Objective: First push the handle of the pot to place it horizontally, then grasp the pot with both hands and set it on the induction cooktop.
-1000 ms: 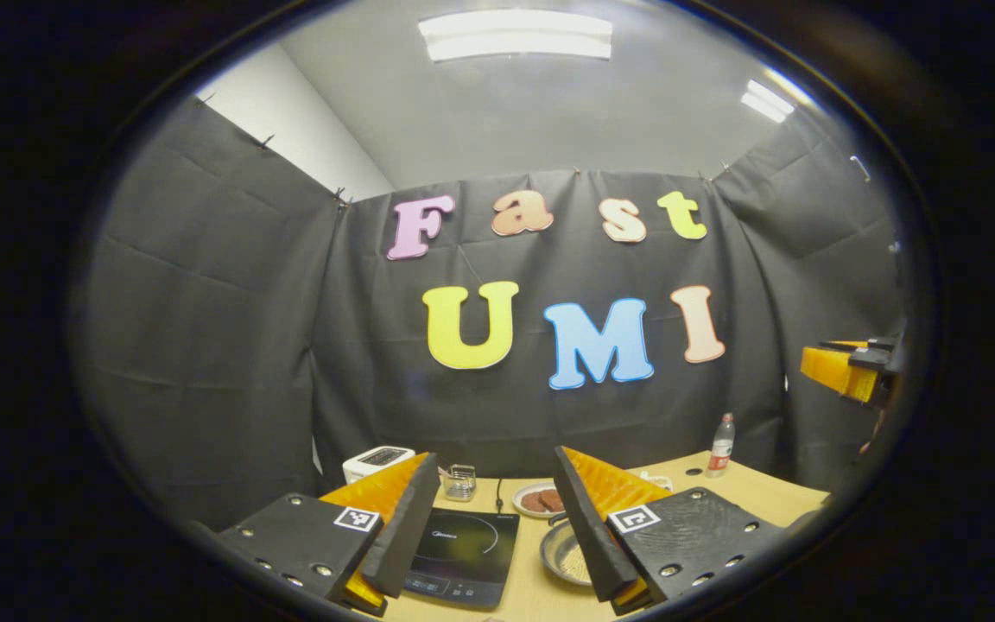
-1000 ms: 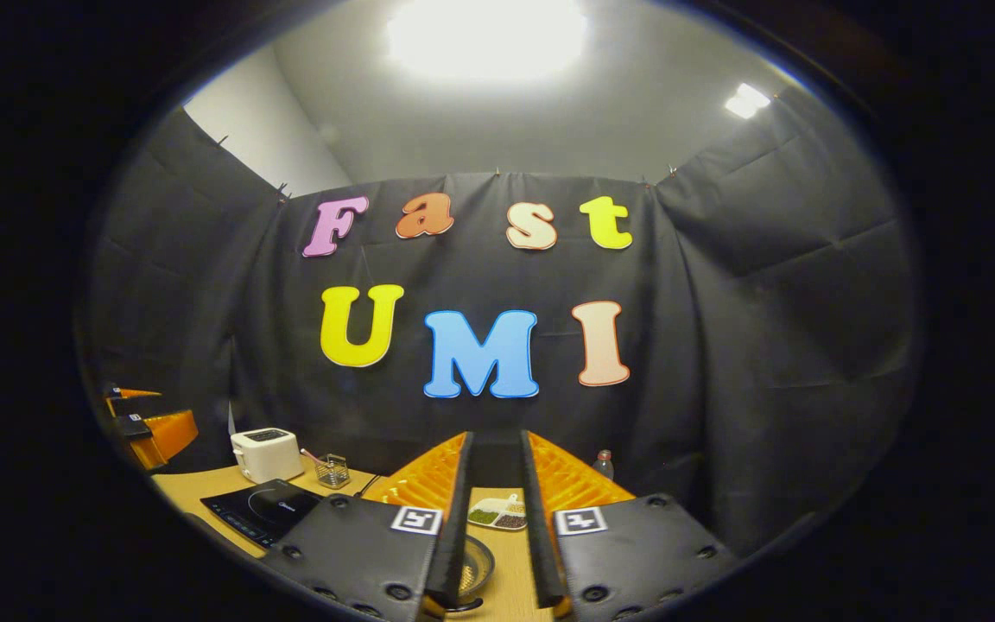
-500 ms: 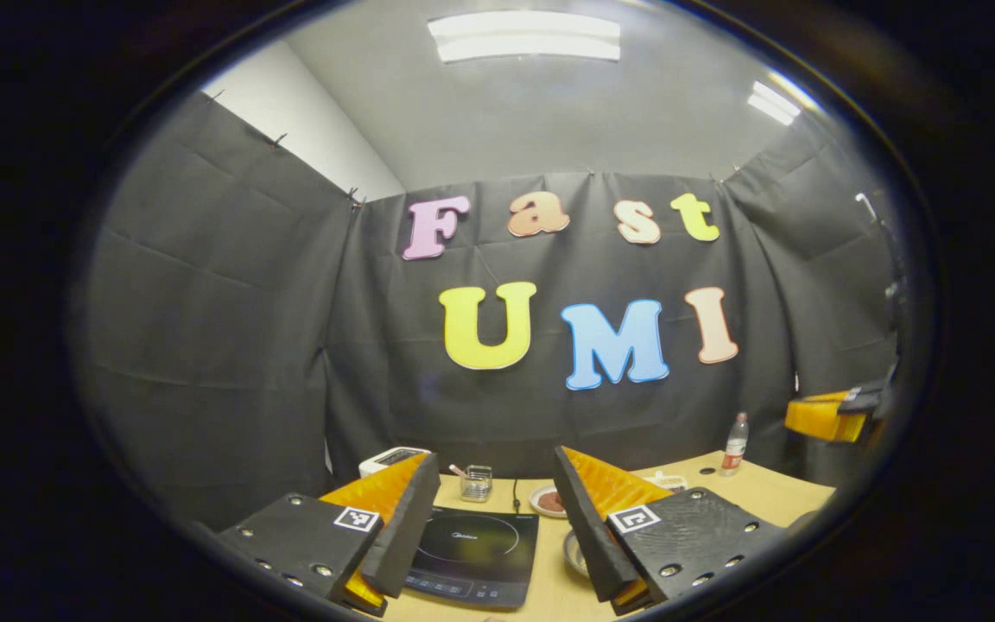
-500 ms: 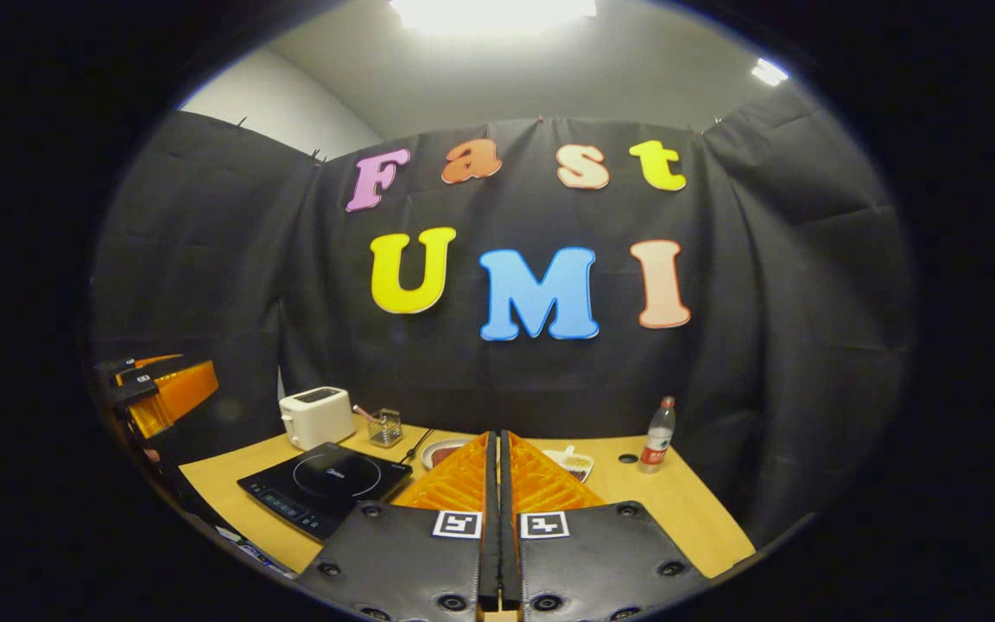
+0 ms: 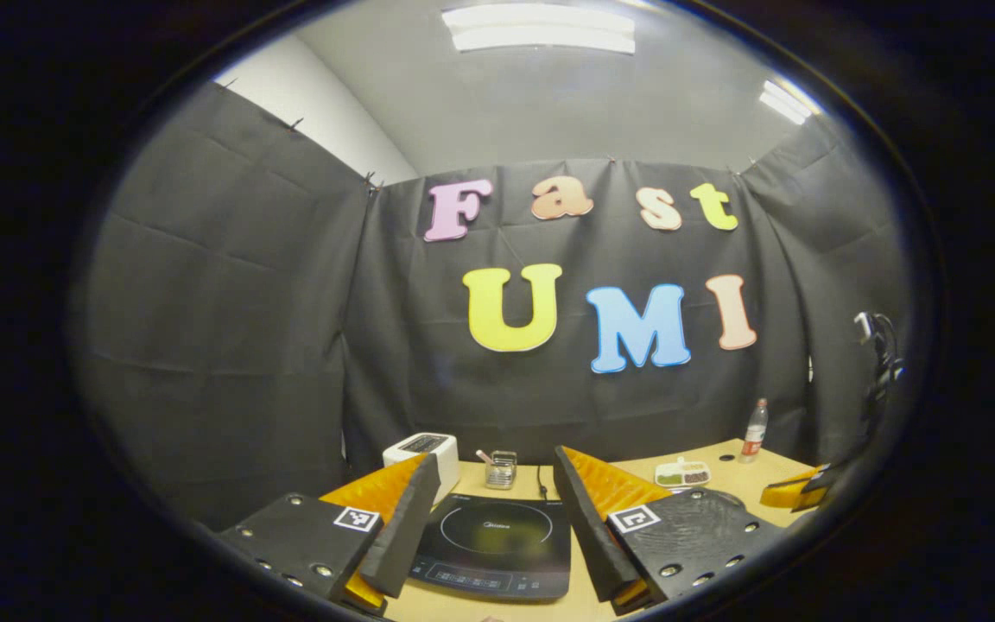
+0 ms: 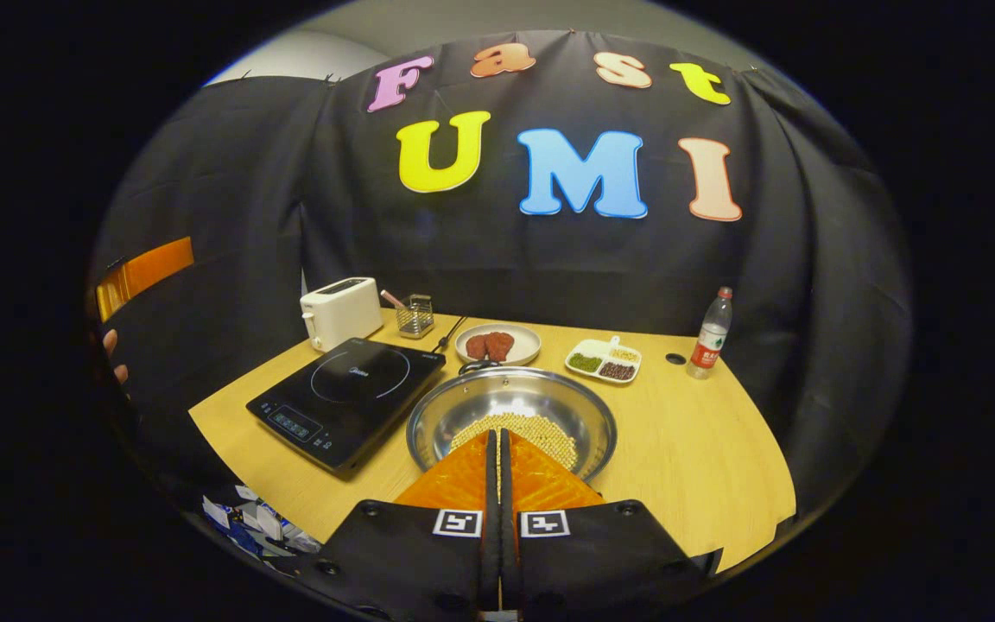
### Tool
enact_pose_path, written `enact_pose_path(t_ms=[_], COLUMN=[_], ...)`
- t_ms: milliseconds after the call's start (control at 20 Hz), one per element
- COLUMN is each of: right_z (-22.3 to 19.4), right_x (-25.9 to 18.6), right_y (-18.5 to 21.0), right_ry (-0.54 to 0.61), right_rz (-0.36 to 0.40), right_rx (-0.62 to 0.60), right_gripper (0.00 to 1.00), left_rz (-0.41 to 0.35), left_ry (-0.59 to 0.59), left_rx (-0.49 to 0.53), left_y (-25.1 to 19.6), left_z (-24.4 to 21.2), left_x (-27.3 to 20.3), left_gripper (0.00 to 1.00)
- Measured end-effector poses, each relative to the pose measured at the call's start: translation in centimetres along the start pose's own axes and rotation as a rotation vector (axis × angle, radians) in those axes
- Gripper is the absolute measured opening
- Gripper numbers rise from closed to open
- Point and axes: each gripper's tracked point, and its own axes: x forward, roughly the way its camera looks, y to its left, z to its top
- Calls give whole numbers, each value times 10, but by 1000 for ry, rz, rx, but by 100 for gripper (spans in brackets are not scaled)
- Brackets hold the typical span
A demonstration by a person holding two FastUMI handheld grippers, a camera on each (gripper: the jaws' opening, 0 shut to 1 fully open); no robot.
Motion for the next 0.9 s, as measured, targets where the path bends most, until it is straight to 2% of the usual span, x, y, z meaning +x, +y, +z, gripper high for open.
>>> enact_pose_path(t_ms=[150,200,250,300,400,550,750,800,850,900], right_z=[-27,-38,-51,-60,-75,-93,-115,-119,-124,-127], right_x=[15,18,22,24,29,36,48,52,56,59], right_y=[14,18,22,25,30,32,27,25,23,19], right_ry=[91,128,167,197,238,304,386,409,431,452], right_rz=[25,35,43,47,65,76,87,90,92,92], right_rx=[-21,-29,-37,-46,-59,-68,-91,-95,-98,-101], right_gripper=[2,2,5,2,2,2,2,0,2,2], left_rz=[15,22,31,41,60,84,110,118,124,125], left_ry=[0,0,6,13,10,11,17,17,19,25], left_rx=[-7,-4,0,3,-2,6,29,32,32,26], left_y=[25,33,42,48,56,68,72,70,68,63], left_z=[-5,-6,-10,-13,-12,-12,-15,-14,-14,-15], left_x=[-1,-1,-1,-1,-2,-4,0,3,6,11], left_gripper=[81,78,78,81,78,81,81,78,81,78])
